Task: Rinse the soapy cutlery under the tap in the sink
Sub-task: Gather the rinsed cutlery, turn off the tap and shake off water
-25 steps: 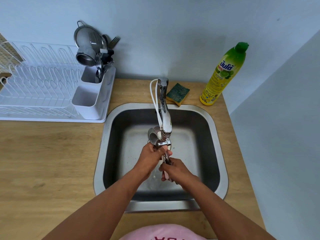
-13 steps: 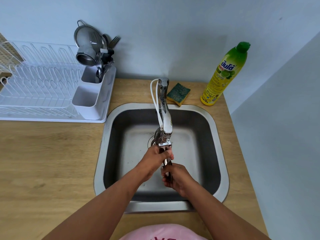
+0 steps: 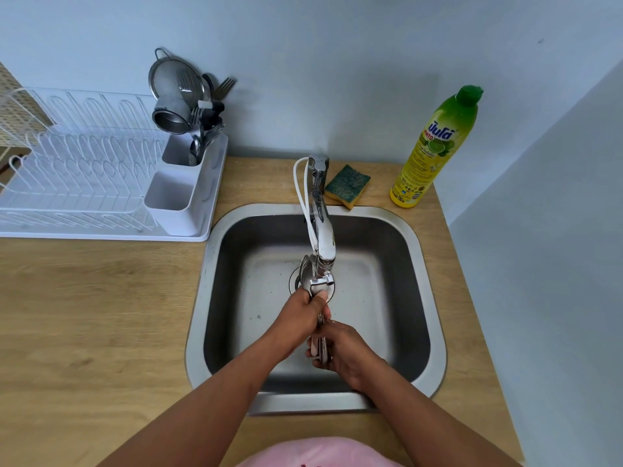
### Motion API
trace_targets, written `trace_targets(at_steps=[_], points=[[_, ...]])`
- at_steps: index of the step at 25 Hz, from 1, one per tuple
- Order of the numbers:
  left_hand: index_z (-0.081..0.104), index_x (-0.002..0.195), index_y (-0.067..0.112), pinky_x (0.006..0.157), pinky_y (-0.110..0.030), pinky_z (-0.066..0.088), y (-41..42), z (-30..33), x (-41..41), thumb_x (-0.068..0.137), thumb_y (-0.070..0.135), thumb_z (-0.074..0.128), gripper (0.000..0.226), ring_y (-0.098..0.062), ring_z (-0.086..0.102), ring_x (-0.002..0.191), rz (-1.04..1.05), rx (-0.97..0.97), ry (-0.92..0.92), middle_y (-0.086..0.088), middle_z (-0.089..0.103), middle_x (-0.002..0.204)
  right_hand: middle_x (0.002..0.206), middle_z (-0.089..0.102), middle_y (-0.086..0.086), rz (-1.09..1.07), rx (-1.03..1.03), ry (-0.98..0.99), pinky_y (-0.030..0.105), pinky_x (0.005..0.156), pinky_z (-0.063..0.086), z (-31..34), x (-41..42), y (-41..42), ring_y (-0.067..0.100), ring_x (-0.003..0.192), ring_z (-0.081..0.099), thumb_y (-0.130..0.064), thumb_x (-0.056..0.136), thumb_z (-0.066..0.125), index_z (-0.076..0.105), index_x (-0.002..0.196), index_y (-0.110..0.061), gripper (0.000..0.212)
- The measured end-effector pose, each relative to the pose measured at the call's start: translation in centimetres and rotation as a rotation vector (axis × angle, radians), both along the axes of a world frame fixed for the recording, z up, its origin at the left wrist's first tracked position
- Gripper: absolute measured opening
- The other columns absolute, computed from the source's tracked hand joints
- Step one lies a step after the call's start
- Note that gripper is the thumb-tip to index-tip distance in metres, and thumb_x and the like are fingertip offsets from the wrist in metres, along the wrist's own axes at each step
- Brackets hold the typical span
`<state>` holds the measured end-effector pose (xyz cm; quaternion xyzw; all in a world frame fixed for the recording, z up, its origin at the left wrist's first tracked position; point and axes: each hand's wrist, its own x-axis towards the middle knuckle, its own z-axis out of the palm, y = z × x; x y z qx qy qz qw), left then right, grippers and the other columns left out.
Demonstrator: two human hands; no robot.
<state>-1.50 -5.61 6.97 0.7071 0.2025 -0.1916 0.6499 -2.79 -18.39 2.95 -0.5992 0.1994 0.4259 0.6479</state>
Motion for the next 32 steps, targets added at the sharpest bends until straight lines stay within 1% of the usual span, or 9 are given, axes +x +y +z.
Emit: trace_targets(at_steps=[4,9,14,16,20,24,26,28,32], points=[[0.073,0.106,0.01,0.091,-0.038,0.056,1.0,-0.6,-0.4,0.105,0.029,0.051,0.029,-0.023,0.072,0.101,-0.026,0.018,0.035,-0.005,0.076,0.108,0.101,0.079,0.011,0.16,-0.221,-0.145,0.034,0.074,0.051,0.9,0.2,-0.8,0.027,0.09,0.071,-0.026,0.08,0.073,0.079,0.091,-0.022,0.013],[0.07,0.112,0.01,0.078,-0.037,0.062,0.5,-0.3,-0.1,0.104,0.024,0.054,0.022,-0.024,0.077,0.093,0.019,-0.116,0.047,-0.009,0.08,0.105,0.079,0.076,0.001,0.239,-0.535,-0.371,0.03,0.07,0.05,3.9,2.3,-1.8,0.018,0.079,0.068,-0.029,0.082,0.069,0.079,0.075,-0.021,0.015],[0.071,0.109,0.012,0.086,-0.045,0.059,0.9,-0.4,-0.8,0.101,0.027,0.061,0.02,-0.032,0.075,0.099,0.046,-0.108,0.154,-0.006,0.08,0.104,0.108,0.075,0.003,0.042,-0.67,-0.953,0.017,0.081,0.05,10.5,8.2,-0.5,0.01,0.093,0.066,-0.017,0.096,0.06,0.073,0.112,-0.015,0.02],[0.072,0.11,0.008,0.079,-0.038,0.061,1.0,-0.6,-1.4,0.099,0.025,0.064,0.022,-0.032,0.076,0.1,0.065,-0.146,0.169,-0.008,0.081,0.104,0.122,0.073,0.009,0.074,-0.661,-1.149,0.027,0.093,0.05,13.3,11.7,1.3,0.017,0.107,0.065,-0.015,0.098,0.055,0.068,0.125,-0.011,0.03],[0.071,0.112,0.008,0.077,-0.032,0.057,1.0,-0.6,-1.2,0.099,0.025,0.064,0.023,-0.027,0.076,0.101,0.152,-0.267,0.171,-0.011,0.081,0.106,0.144,0.056,0.02,0.543,-0.79,-1.33,0.035,0.106,0.039,16.8,18.5,5.6,0.034,0.133,0.052,-0.014,0.102,0.045,0.055,0.135,0.0,0.038],[0.071,0.114,0.007,0.088,-0.039,0.055,1.4,-0.7,-0.7,0.099,0.027,0.064,0.026,-0.029,0.075,0.104,0.202,-0.304,0.149,-0.011,0.08,0.107,0.115,0.069,0.021,0.836,-0.985,-1.362,0.04,0.082,0.051,16.8,19.8,6.4,0.041,0.104,0.065,-0.017,0.1,0.041,0.067,0.102,0.001,0.032],[0.071,0.114,0.004,0.094,-0.045,0.053,1.9,-0.8,-0.7,0.098,0.027,0.065,0.028,-0.032,0.076,0.103,0.236,-0.338,0.159,-0.015,0.08,0.107,0.119,0.07,0.019,0.852,-0.94,-1.352,0.043,0.088,0.051,16.4,19.4,5.8,0.039,0.108,0.064,-0.019,0.101,0.042,0.069,0.105,0.0,0.033],[0.071,0.111,0.002,0.094,-0.046,0.054,2.2,-0.9,-0.9,0.097,0.026,0.066,0.028,-0.034,0.077,0.099,0.253,-0.351,0.157,-0.018,0.08,0.102,0.11,0.074,0.015,0.707,-0.79,-1.292,0.038,0.082,0.049,16.1,18.7,4.6,0.032,0.099,0.066,-0.02,0.101,0.046,0.071,0.105,-0.004,0.03],[0.069,0.1,0.001,0.084,-0.045,0.06,3.0,-0.4,-1.3,0.099,0.021,0.064,0.021,-0.029,0.076,0.076,0.346,-0.333,0.128,-0.012,0.078,0.075,0.086,0.068,-0.008,0.011,-0.667,-1.075,0.019,0.061,0.037,13.4,12.6,0.8,0.006,0.075,0.06,-0.023,0.098,0.052,0.075,0.098,-0.022,0.022]])
